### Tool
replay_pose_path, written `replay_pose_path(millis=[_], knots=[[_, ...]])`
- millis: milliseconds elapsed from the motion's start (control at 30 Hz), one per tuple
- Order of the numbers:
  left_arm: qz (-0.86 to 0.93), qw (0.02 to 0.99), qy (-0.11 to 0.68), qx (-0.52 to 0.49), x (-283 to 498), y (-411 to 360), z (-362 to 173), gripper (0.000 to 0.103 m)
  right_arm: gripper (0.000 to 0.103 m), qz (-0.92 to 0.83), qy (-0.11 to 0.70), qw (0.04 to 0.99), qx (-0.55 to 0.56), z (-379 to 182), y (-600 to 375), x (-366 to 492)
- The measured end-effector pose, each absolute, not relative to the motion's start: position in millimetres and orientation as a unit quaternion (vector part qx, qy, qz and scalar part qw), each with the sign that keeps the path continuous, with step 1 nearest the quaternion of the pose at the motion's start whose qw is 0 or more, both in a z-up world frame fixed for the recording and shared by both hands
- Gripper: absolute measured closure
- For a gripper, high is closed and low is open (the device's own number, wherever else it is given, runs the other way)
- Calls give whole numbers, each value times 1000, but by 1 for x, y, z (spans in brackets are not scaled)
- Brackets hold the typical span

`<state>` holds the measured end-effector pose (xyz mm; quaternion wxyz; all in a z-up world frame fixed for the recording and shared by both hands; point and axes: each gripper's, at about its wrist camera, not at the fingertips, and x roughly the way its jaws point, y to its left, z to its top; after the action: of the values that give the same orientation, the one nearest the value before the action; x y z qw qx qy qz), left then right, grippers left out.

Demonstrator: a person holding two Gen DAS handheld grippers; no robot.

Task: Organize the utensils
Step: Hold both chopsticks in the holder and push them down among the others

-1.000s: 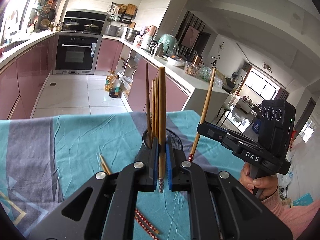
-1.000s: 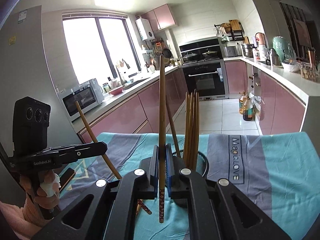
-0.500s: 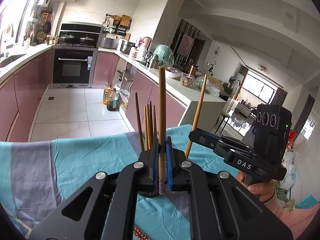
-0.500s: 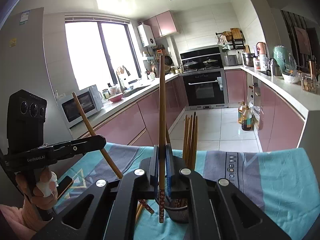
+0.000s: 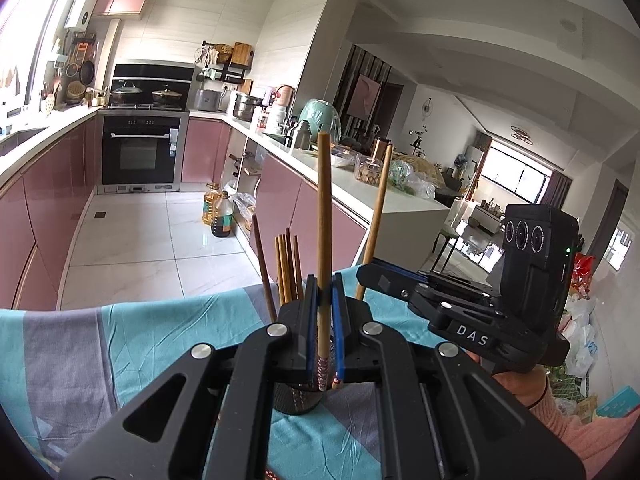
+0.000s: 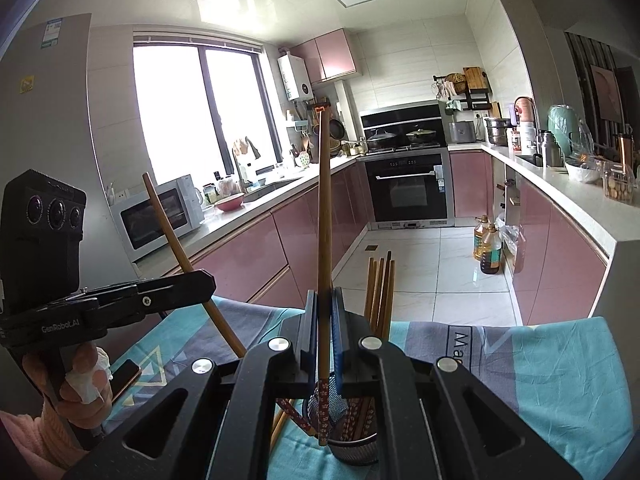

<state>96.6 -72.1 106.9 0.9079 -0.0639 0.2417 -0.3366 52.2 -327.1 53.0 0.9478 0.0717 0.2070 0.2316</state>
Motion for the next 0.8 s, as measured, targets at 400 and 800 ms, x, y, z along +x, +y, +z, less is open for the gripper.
replay_pose_path(millis=[400,800], knots=[[-329,911,244,-53,95,-81,112,96,97,221,211,949,72,49,-322,58],[-323,910,254,-45,102,-87,116,96,97,213,219,949,74,47,-320,66]])
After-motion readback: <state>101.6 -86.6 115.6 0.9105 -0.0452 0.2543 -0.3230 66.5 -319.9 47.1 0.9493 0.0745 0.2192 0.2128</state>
